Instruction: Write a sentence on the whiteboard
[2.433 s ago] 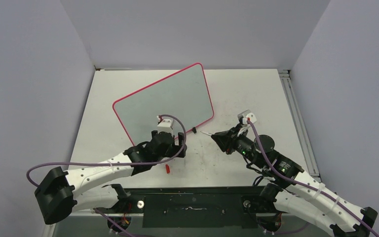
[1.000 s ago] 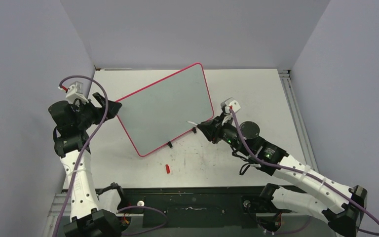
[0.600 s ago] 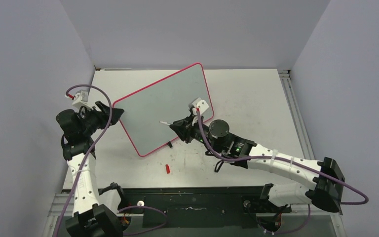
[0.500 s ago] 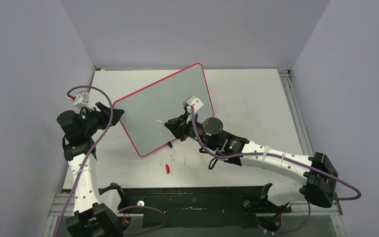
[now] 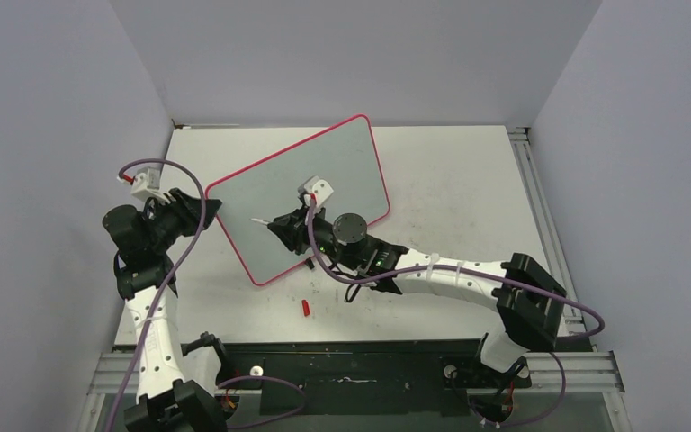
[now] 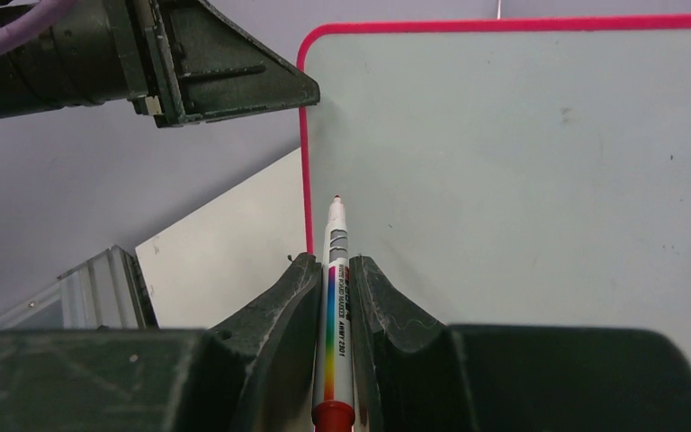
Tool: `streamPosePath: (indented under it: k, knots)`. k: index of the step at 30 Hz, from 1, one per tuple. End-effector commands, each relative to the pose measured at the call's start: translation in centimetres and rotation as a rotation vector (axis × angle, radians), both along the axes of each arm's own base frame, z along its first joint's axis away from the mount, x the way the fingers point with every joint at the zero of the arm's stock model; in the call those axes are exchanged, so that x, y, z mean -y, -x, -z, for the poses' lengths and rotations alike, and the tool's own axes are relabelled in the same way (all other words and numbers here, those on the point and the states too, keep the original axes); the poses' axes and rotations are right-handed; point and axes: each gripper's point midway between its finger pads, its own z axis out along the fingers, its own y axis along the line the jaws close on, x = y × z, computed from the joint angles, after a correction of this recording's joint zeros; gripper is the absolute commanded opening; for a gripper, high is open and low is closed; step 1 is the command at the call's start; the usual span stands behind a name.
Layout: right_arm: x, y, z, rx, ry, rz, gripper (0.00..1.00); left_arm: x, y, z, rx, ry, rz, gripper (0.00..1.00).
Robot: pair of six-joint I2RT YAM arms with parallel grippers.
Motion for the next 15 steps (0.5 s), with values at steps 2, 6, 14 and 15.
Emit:
streamPosePath:
  k: [2,6,14,15]
  knots:
    - [-1.4,-1.2,-5.6,0.115,-0.151,0.038,0.05,-0.6,-0.1,-0.6,0.036,-0.035,-0.029,0.33]
    - [-2.0,-1.7,-5.9,0.135,-0.167,0.050,0.05,-0.6,-0.3,-0.5,0.028,-0.028,-0.024,0.32]
    - [-3.5,-2.4,-5.9,0.160,-0.161,0.049,0.05,-0.6,-0.4,-0.3,0.024,-0.021,-0.019,0.27]
    - [-3.7,-2.5,-6.0,0.164,-0.161,0.048,0.05,-0.6,-0.4,-0.2,0.022,-0.019,-0.018,0.26]
